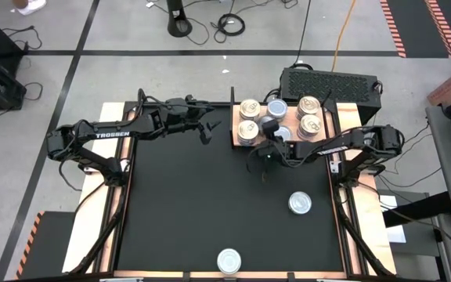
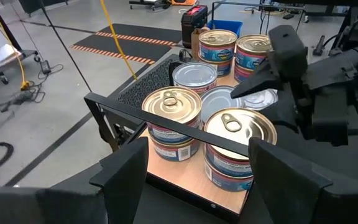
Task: Stack canned seafood by type on shelf
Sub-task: Stack the green tuna can on top of the other green tuna can on the shelf
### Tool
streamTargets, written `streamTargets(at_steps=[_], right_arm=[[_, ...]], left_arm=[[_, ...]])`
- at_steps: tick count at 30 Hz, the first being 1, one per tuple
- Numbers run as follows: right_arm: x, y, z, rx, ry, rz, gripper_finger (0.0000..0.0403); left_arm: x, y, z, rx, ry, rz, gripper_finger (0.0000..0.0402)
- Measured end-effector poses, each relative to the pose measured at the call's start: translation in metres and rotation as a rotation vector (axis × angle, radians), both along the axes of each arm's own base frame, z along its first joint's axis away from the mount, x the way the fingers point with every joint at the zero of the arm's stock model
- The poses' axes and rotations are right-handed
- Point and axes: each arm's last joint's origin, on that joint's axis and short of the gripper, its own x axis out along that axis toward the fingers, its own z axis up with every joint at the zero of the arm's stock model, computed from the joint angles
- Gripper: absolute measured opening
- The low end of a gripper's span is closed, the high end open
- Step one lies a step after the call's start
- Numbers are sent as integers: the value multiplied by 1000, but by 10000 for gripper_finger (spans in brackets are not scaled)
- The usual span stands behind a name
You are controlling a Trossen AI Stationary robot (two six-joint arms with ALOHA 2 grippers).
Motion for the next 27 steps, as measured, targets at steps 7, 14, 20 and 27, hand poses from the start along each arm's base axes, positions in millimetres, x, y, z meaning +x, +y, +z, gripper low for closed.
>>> streamTargets(at_steps=[7,14,20,27], right_arm=[[-1,-11,-1,58,5,31,326],[-2,-24,-10,61,51,-1,326],[4,-27,-20,15,72,-3,326],[8,-29,-23,-6,47,-20,303]], left_arm=[[0,0,0,18,10,-7,276],[0,0,0,18,10,-8,276],[0,0,0,15,11,-11,276],[0,0,-1,14,13,-10,276]])
